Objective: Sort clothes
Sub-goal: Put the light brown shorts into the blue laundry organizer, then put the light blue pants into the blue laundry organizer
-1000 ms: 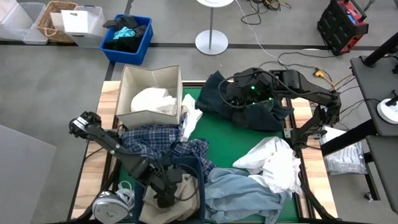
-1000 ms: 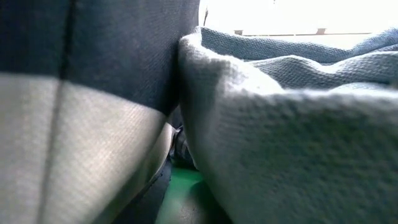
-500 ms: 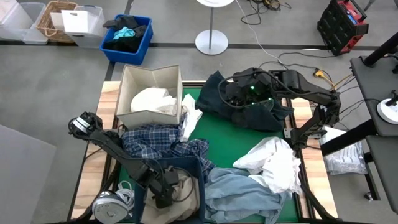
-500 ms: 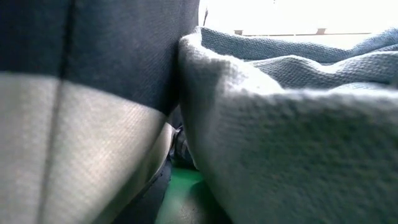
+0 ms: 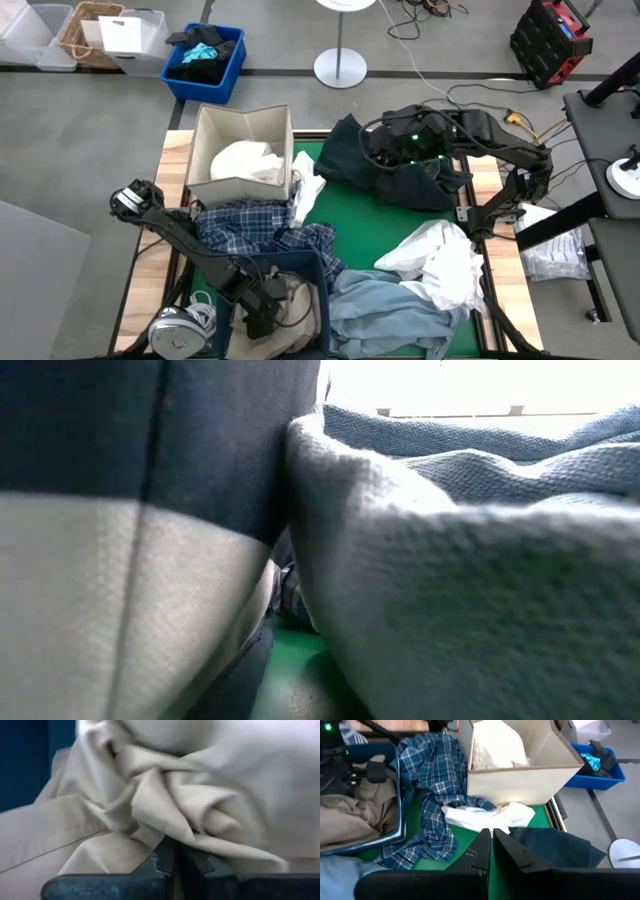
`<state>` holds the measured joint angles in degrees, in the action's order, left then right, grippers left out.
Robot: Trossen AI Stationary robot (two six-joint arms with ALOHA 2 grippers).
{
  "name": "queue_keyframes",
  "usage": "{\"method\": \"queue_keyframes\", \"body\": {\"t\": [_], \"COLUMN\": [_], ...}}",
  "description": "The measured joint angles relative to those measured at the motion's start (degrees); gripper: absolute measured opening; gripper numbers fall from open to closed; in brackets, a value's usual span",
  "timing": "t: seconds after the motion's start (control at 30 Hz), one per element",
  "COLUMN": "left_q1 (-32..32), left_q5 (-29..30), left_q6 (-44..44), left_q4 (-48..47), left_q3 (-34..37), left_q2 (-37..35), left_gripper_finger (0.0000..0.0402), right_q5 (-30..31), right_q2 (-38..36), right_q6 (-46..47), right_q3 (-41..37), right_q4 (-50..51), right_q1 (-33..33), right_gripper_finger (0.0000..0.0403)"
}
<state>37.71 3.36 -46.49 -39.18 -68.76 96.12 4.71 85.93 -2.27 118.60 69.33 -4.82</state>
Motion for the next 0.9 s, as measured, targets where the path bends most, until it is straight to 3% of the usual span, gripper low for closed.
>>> {"method": "queue_keyframes", "body": {"t": [0.43, 0.7, 0.9], "left_q1": [-0.71, -4.7, -12.4], "left_q5": [2.01, 14.05, 22.99], "left_q6": [-0.86, -0.15, 9.62], "left_q4": [-33.21, -37.1, -36.96], "left_q3": [-25.43, -39.73, -45.24], "left_q2": [0.09, 0.11, 0.11], "left_gripper_finger": [0.0, 0.0, 0.0], "right_q5": [0.0, 0.0, -0.15], "right_q2": [-6.97, -8.29, -7.91], "right_q6": [-3.68, -7.73, -10.9], "right_q3": [0.22, -1.32, -3.91], "right_q4": [0.74, 0.99, -0.74], "right_q1": [-0.22, -1.98, -4.58], "right_gripper_finger": [0.0012, 0.0012, 0.0012]}}
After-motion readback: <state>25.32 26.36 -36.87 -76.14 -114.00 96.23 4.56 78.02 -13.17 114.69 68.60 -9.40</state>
